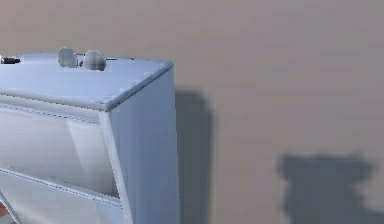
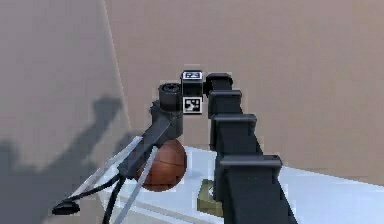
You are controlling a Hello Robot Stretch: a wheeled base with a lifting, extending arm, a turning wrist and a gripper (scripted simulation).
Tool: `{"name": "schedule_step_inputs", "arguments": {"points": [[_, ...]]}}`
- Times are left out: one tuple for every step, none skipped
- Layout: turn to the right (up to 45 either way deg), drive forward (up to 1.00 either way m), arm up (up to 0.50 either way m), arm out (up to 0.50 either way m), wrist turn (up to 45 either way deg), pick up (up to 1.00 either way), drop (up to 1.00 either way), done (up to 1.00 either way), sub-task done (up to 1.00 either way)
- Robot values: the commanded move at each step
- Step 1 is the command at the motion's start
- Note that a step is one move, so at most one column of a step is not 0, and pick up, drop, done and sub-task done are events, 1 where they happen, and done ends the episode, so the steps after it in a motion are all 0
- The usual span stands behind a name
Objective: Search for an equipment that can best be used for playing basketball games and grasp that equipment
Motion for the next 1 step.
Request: {"name": "schedule_step_inputs", "arguments": {"points": [[0.0,0.0,0.0,0.0,45.0,0.0,0.0,0.0,0.0]]}}
